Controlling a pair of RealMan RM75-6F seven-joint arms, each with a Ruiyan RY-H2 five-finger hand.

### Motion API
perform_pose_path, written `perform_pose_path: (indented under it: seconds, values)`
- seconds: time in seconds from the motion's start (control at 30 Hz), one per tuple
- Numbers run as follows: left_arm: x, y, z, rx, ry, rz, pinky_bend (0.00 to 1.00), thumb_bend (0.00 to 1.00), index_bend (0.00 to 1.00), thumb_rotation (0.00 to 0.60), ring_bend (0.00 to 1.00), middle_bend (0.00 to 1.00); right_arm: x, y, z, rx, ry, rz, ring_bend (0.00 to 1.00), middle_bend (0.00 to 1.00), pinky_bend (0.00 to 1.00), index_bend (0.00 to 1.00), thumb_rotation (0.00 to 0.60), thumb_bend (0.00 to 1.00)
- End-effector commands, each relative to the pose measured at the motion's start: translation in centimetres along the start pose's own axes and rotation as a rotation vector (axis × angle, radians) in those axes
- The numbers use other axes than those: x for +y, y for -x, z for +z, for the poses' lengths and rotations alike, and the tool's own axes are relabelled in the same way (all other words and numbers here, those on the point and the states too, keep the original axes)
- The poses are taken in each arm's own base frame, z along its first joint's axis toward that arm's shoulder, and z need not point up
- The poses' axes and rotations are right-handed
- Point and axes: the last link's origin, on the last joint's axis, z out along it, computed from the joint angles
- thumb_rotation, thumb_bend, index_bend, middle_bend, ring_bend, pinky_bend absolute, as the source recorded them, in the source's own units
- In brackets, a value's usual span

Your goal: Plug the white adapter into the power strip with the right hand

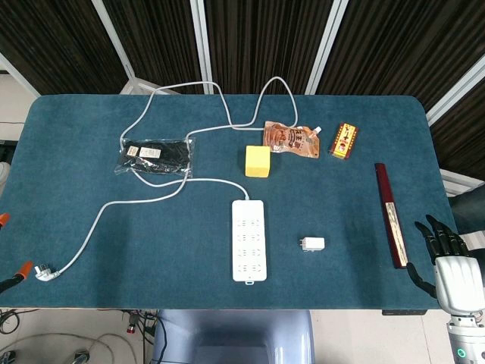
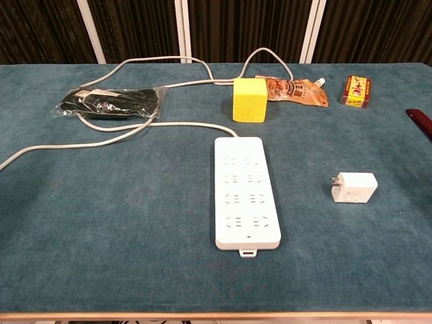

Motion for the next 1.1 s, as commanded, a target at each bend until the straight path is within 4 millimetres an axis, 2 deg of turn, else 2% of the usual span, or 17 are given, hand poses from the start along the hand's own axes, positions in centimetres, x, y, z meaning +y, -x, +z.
perform_pose_path:
  seconds: [0.03,0.77,1.1]
  values:
    - [-0.03,-0.03,0.01,0.001,-0.001,-0.001,0.0,0.17,0.12,0.6,0.0,0.04,-0.01,0.03,0.0,-0.001,0.0,-0.002,0.14,0.1,0.21,0.14,0.6,0.37]
    - [0.08,-0.03,-0.11,0.003,0.001,0.004,0.0,0.17,0.12,0.6,0.0,0.04,0.07,-0.01,-0.02,-0.01,0.01,0.016,0.14,0.1,0.21,0.14,0.6,0.37]
    - [0.04,0.03,-0.02,-0.005,-0.001,0.012,0.0,0.17,0.12,0.6,0.0,0.04,-0.76,0.89,-0.53,-0.148,0.012,0.059,0.14,0.13,0.17,0.14,0.6,0.37]
